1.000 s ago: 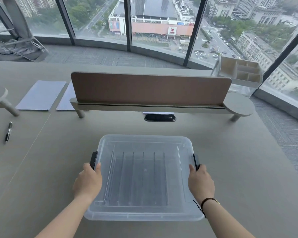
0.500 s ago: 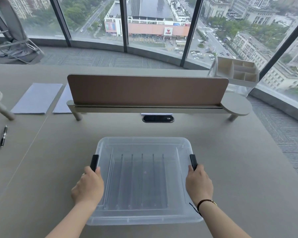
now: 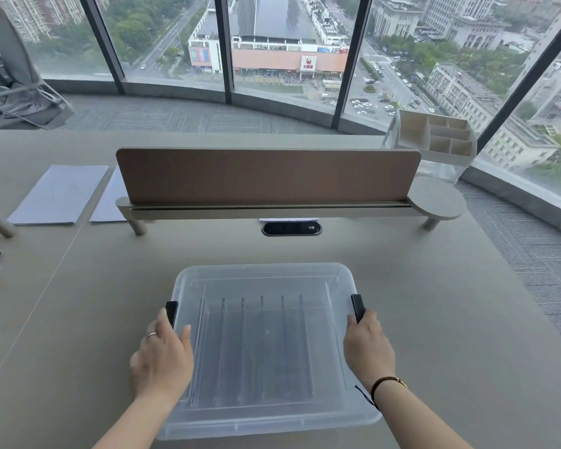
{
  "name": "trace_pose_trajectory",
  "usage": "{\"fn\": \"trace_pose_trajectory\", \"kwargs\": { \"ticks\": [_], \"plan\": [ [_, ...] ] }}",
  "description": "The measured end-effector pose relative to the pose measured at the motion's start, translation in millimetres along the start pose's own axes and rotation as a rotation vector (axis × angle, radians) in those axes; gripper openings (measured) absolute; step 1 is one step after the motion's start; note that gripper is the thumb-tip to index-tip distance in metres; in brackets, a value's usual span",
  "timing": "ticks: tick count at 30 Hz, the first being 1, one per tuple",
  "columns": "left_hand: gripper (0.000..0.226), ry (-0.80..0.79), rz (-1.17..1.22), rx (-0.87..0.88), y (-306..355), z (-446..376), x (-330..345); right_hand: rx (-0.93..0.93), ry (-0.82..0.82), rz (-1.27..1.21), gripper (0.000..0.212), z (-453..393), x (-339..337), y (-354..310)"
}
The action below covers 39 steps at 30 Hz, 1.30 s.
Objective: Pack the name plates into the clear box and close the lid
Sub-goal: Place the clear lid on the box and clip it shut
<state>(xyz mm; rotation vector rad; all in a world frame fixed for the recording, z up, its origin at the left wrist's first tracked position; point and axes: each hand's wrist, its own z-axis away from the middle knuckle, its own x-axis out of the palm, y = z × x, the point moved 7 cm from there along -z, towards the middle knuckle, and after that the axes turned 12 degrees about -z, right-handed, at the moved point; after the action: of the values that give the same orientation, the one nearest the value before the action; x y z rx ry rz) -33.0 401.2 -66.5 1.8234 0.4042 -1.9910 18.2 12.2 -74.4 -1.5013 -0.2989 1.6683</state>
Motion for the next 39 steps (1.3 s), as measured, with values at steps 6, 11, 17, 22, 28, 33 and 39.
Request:
{"fn": "trace_pose_trajectory", "kwargs": {
  "ticks": [6, 11, 17, 22, 28, 33, 39],
  "plan": [
    [0.073, 0.057, -0.073, 0.356, 60.3, -3.0, -12.7, -0.353, 0.009, 0.238, 0.058, 10.7, 18.0, -44.2],
    [0.072, -0.05, -0.074, 0.546, 93.8, 3.3, 7.0, -0.522, -0.248, 0.334, 0.068, 32.5, 65.1, -79.5],
    [0.071, -0.019, -0.119, 0.529, 90.6, 2.4, 14.6, -0.566, -0.191, 0.401, 0.067, 28.3, 77.8, -77.3],
    [0.076, -0.015, -0.184, 0.508, 94.2, 0.2, 22.6, -0.561, -0.179, 0.446, 0.065, 25.3, 84.8, -74.0],
    [0.082, -0.029, -0.201, 0.468, 96.8, -9.8, 27.9, -0.591, -0.194, 0.451, 0.065, 10.6, 90.7, -81.0],
    [0.09, -0.044, -0.216, 0.483, 100.1, -13.6, 29.1, -0.601, -0.187, 0.447, 0.064, 6.5, 91.8, -82.8],
    [0.094, -0.059, -0.238, 0.492, 100.6, -15.1, 26.3, -0.596, -0.195, 0.445, 0.065, 6.4, 93.2, -83.8]
  ]
}}
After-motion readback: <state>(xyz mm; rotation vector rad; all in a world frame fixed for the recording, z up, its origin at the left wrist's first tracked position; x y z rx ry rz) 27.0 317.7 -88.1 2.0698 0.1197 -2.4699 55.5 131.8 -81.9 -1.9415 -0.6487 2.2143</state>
